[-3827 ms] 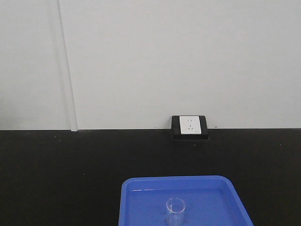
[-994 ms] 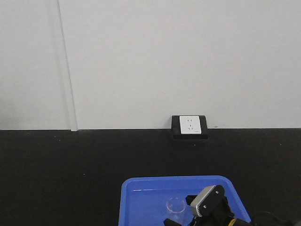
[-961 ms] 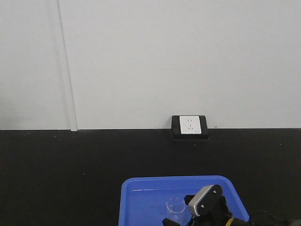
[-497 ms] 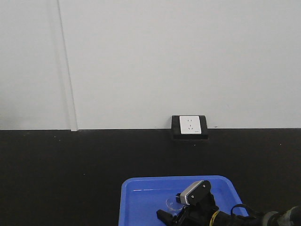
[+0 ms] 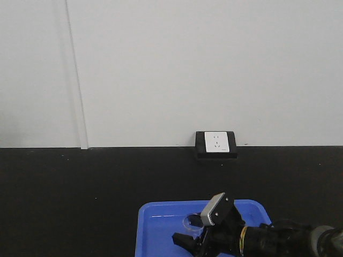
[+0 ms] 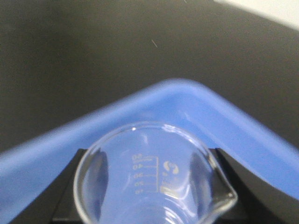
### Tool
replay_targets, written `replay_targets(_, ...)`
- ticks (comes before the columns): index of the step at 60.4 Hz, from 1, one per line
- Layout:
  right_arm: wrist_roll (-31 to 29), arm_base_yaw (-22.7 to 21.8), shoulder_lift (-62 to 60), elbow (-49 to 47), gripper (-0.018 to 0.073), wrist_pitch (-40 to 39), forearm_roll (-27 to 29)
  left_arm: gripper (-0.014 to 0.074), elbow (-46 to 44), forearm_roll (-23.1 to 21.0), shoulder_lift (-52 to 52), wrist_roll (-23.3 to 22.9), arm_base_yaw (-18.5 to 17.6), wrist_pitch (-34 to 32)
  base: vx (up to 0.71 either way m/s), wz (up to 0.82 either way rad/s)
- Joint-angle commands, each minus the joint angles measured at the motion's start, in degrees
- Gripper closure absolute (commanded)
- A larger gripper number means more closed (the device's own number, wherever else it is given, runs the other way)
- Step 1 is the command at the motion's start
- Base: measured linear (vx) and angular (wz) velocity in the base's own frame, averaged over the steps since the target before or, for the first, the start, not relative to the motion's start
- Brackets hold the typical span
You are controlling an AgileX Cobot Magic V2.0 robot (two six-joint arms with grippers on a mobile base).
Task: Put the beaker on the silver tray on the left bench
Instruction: 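Close the right gripper on the beaker and lift it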
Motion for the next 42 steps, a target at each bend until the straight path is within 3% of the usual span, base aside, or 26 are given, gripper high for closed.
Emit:
replay_targets(1,8.0,1.3,-9.5,-1.3,0.0568,-3.5,-3.6,0.0595,1.2,-0.2,-0.5,-0.1,-0.3,-4.3,0.0,0.0)
replay_targets(7,16.8,4.1,-15.6,-1.3,0.0575,0.1,-3.6,0.0595,1.2,-0.2,-0.5,-0.1,-0.3,-4.3,0.0,0.0)
replay_targets(12,20.5,7.6,-19.9,-1.3,0.0575,5.0,-3.6,0.0595,1.2,-0.2,-0.5,-0.1,-0.3,-4.3,0.0,0.0)
replay_targets(27,20.9,16.7,-27.5,-1.3,0.0571,20.6,-3.2,0.0595,1.2,-0.2,-0.5,-0.1,-0.3,-4.3,0.0,0.0)
replay_targets(42,20.9,17.8,-27.8,-1.3,0.0571,21.5,-3.2,0.0595,1.1,-0.2,-0.5,-0.1,-0.3,-4.3,0.0,0.0)
